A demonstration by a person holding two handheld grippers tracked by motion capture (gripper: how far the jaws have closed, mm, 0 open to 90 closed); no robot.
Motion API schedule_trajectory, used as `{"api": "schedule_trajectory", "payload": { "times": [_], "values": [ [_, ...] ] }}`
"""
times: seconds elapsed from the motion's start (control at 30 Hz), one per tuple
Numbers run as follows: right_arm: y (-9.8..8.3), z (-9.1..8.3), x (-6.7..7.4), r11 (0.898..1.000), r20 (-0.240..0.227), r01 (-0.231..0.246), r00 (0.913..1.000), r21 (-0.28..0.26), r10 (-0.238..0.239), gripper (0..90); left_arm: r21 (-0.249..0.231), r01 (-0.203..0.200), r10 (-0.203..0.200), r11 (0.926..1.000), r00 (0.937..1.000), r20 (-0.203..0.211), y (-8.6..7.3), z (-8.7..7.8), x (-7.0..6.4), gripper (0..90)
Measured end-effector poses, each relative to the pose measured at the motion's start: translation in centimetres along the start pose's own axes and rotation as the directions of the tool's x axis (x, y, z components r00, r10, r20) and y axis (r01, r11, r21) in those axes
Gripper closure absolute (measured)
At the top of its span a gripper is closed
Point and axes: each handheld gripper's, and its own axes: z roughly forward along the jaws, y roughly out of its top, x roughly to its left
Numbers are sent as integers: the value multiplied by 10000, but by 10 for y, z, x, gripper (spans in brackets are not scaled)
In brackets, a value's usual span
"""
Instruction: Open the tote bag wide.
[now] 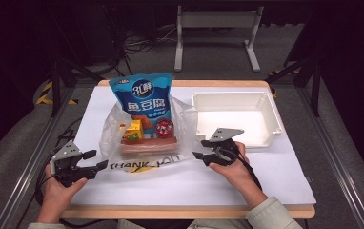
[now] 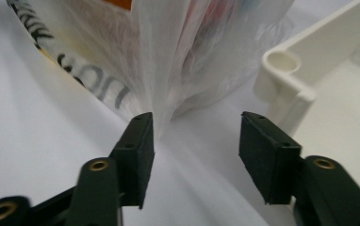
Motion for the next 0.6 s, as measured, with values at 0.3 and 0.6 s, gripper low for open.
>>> {"api": "schedule_trajectory", "payload": {
  "times": [0.3, 0.6],
  "values": [
    [21, -20, 13, 9922, 91, 371, 9993, -1189, -363, 354, -1572, -686, 572, 9852, 9955, -757, 20, -30, -19, 295],
    [42, -12, 18, 9826, 500, 275, 9986, -1839, -186, 331, -2435, -865, 597, 9660, 9915, -1154, 33, -20, -26, 315]
  ]
}}
